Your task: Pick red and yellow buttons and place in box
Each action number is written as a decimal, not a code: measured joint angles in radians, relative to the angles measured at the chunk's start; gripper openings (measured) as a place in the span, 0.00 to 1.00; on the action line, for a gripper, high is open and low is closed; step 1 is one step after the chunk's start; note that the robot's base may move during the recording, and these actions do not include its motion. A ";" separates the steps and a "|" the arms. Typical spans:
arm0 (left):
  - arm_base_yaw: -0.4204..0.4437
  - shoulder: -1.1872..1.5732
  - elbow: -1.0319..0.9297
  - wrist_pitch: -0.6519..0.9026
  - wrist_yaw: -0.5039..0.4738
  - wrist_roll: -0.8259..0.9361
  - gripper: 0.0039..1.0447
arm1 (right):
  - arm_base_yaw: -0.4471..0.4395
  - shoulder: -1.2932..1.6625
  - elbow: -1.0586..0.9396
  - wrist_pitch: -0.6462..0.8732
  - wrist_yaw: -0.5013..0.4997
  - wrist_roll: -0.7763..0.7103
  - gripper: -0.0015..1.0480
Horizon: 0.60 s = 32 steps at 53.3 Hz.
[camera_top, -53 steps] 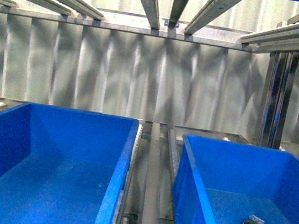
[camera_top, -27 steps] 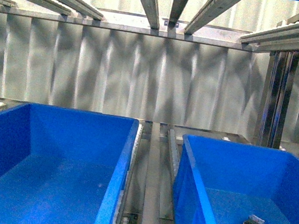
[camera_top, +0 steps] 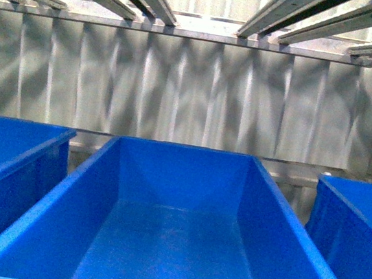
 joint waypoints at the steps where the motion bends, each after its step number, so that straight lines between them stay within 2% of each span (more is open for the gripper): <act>1: 0.000 0.000 0.000 0.000 0.000 0.000 0.93 | 0.000 0.000 0.000 0.000 0.000 0.000 0.94; 32: 0.000 0.000 0.000 0.000 -0.008 0.000 0.93 | -0.001 0.001 0.000 -0.001 -0.010 -0.001 0.94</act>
